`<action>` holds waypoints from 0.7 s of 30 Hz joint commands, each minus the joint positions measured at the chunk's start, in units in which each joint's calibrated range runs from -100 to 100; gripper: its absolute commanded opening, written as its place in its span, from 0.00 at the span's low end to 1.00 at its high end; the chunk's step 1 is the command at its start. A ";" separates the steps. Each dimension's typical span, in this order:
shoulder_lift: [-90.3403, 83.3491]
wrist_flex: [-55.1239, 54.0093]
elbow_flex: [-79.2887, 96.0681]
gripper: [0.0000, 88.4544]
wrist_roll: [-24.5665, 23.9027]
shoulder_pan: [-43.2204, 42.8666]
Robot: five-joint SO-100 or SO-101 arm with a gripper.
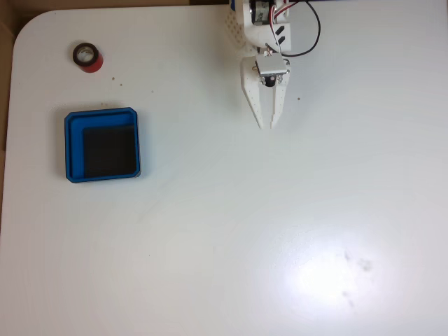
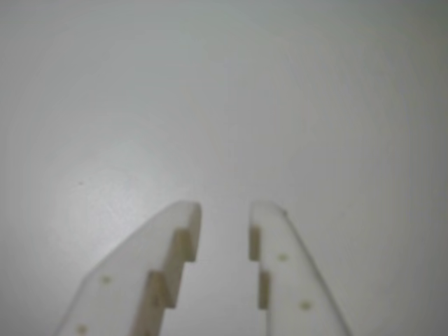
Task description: Pick the red roll and drop it in the blue box
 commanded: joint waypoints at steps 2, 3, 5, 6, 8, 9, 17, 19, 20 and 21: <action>-0.69 -0.78 0.63 0.01 -0.32 2.25; -0.69 -0.78 0.63 0.01 -0.32 4.59; -0.69 -0.78 0.63 0.01 -0.32 10.16; -0.69 -0.78 0.63 0.01 -0.32 13.58; -0.69 -0.78 0.63 0.01 -0.06 20.81; -0.69 -0.78 0.63 0.01 -0.06 24.53; -0.69 -0.78 0.63 0.01 -0.32 48.17; -0.69 -0.78 0.63 0.01 -0.32 52.37; -0.69 -0.78 0.63 0.01 -0.32 54.13; -0.69 -0.78 0.63 0.01 -0.32 55.69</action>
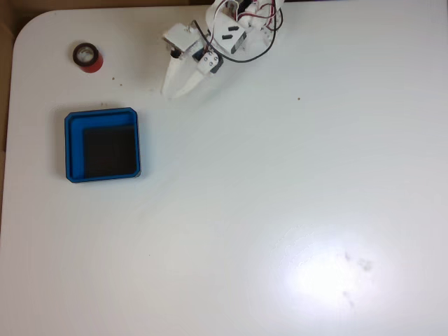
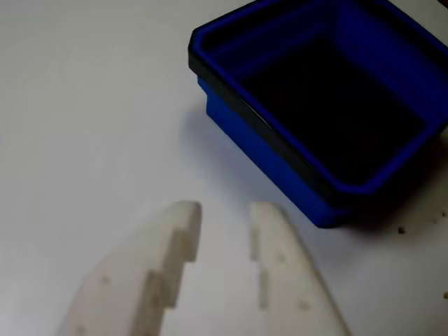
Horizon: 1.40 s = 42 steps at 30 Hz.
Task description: Pick the red roll and drop it in the blue box
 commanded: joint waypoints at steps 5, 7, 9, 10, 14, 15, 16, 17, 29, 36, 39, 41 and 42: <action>-0.69 -0.78 0.63 0.01 -0.32 12.64; -0.69 -0.78 0.63 0.01 -0.32 15.87; -0.69 -0.78 0.63 0.01 -0.32 18.99; -0.69 -0.78 0.63 0.01 -0.32 20.65; -0.69 -0.78 0.63 0.01 -0.32 26.61; -0.69 -0.78 0.63 0.01 -0.32 28.08; -0.69 -0.78 0.63 0.01 -0.32 29.45; -0.69 -0.78 0.63 0.01 -0.32 30.62; 1.40 -0.78 0.54 0.01 -0.32 42.64; 19.54 -1.69 -7.46 0.01 0.11 42.44; 26.15 -1.69 -15.81 0.01 -0.24 42.44; 31.50 -1.69 -21.56 0.01 -0.32 42.44; 34.51 -1.69 -24.62 0.01 -0.32 42.34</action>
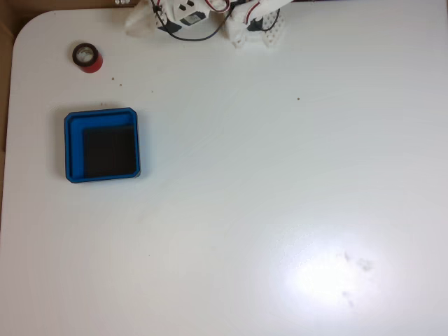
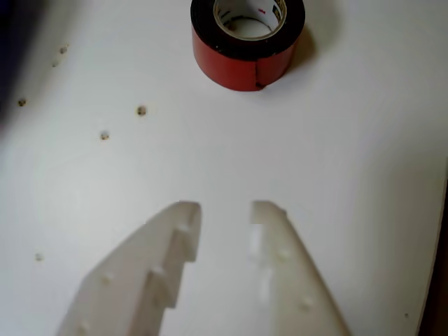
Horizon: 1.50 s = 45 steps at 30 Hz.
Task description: Pick the red roll and drop it in the blue box
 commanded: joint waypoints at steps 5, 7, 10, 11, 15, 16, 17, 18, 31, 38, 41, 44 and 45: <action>20.78 -1.12 -24.55 0.01 -0.32 0.38; 26.13 -1.03 -29.77 0.01 -0.32 0.38; 34.08 -0.46 -37.49 0.01 -0.32 0.38; 36.75 -0.46 -39.92 0.01 -0.32 0.38; 45.53 -0.46 -47.91 0.01 -0.32 0.38; 46.95 -0.46 -49.44 0.01 -0.32 0.38; 48.21 -0.46 -50.79 0.01 -0.32 0.38; 49.04 -0.46 -51.60 0.01 -0.15 0.38; 63.84 -0.46 -66.06 0.01 -0.24 -0.59; 67.36 -0.37 -68.94 0.01 -0.32 -0.69; 68.27 -0.29 -68.49 0.04 -0.41 -1.08; 69.19 -0.21 -68.49 0.10 -0.50 -1.08; 69.28 -0.21 -68.40 0.13 -0.50 -1.08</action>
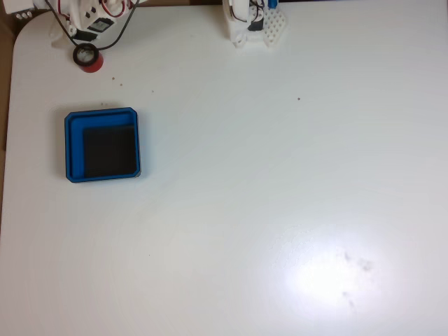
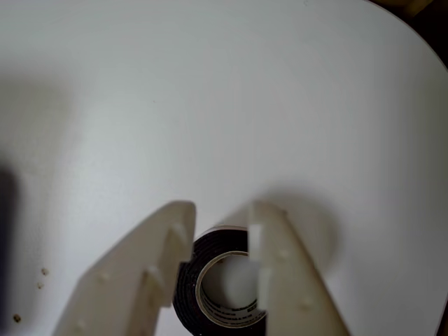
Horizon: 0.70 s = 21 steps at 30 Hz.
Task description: Pick the red roll and drop it in the blue box
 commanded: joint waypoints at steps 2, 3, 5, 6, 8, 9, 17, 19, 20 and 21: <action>0.01 -0.21 -3.74 0.17 -0.33 -0.29; 0.34 -0.21 -3.74 0.19 -0.33 -0.29; 1.01 -0.21 -3.74 0.20 -0.24 -0.29; 1.18 -0.13 -3.65 0.21 -0.24 -0.19; 1.43 0.70 -3.65 0.21 -0.24 -0.09; 1.43 1.94 -3.65 0.21 -0.16 -0.09; 1.26 16.21 -4.36 0.21 0.28 -0.39; 1.43 16.29 -4.28 0.21 0.28 -0.39; 1.43 16.29 -4.28 0.21 0.02 -0.49; 1.43 16.29 -4.28 0.21 0.02 -0.49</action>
